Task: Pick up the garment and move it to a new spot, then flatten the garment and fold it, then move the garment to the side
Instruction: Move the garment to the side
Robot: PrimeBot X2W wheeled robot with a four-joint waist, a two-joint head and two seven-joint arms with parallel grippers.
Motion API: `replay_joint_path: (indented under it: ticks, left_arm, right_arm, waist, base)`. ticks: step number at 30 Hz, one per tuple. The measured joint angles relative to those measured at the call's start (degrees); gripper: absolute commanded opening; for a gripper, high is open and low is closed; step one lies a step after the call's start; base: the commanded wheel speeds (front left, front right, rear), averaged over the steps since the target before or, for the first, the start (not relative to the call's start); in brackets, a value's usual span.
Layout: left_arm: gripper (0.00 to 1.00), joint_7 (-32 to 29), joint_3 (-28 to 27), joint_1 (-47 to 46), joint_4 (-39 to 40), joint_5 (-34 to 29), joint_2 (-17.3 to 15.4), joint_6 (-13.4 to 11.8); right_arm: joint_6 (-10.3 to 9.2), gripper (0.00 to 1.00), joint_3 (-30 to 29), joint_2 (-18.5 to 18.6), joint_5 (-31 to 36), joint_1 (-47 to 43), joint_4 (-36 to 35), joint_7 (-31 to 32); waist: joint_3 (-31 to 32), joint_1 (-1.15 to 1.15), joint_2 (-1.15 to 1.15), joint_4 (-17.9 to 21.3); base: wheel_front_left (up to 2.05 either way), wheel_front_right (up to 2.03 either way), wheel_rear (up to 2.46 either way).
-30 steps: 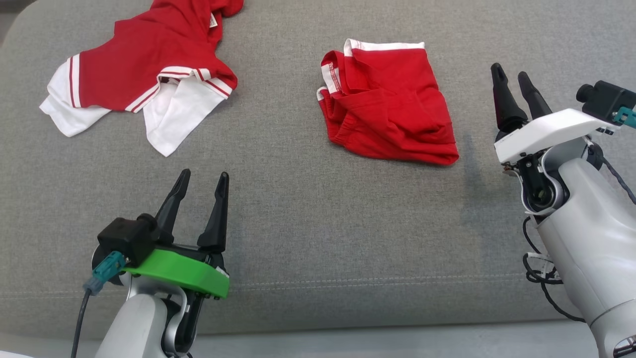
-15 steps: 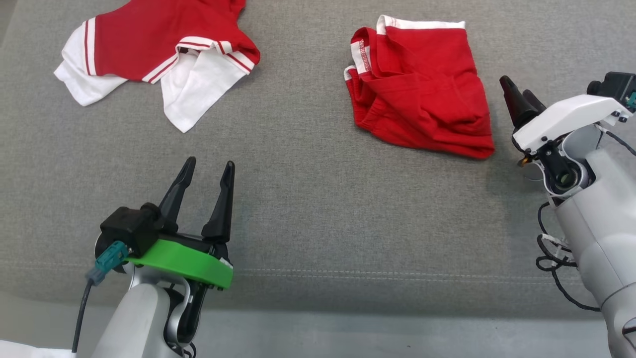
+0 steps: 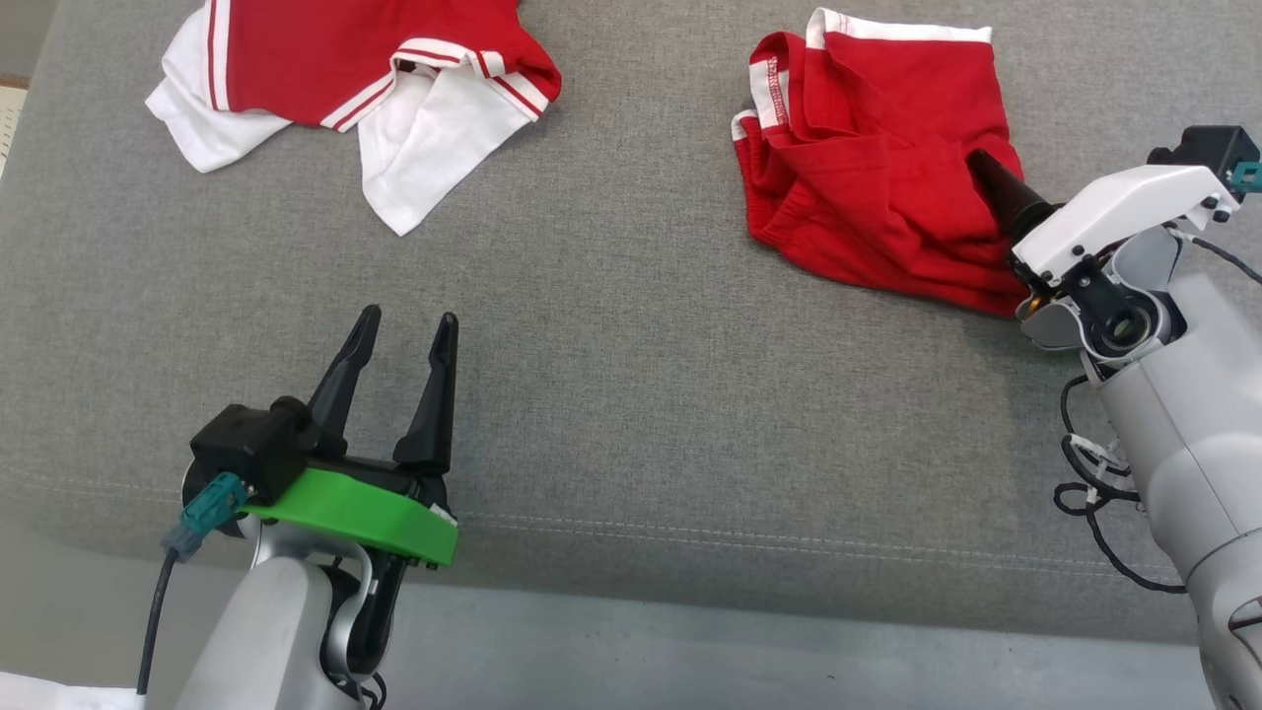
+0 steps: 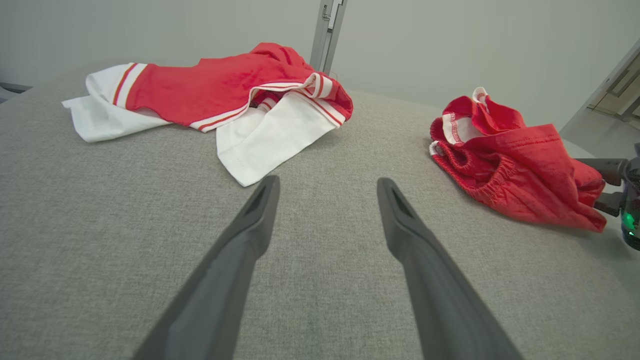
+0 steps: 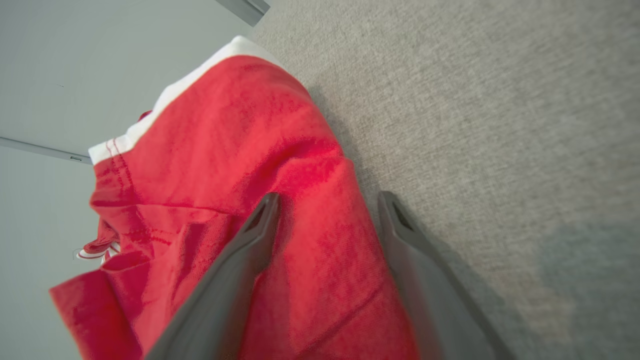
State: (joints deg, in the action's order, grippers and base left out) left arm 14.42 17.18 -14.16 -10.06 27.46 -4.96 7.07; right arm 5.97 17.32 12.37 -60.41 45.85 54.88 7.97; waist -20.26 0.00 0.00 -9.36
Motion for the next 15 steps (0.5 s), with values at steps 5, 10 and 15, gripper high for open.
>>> replay_joint_path:
  ticks: [5,10,15]
  left_arm:
    - [1.0,0.0,-0.1,-0.1,-0.1,0.0,0.0,0.0]
    - [1.0,0.0,-0.7,-0.1,-0.6,0.0,0.1,0.0]
    - [1.0,0.0,-0.9,-0.1,-0.8,0.0,0.1,0.0]
  right_arm:
    - [0.01,0.0,0.0,0.0,-0.2,0.7,1.0,1.5]
    - [0.26,0.0,-0.1,-1.1,-1.2,0.7,1.7,1.9]
    - [0.58,0.0,-0.1,-1.3,-1.5,0.7,0.6,0.1]
  waist:
    - [-0.2,0.0,0.0,-0.3]
    - [0.5,0.0,0.0,-0.3]
    - [1.7,0.0,0.0,0.2]
  base:
    - [0.0,0.0,0.0]
    - [0.0,0.0,0.0]
    - [0.0,0.0,0.0]
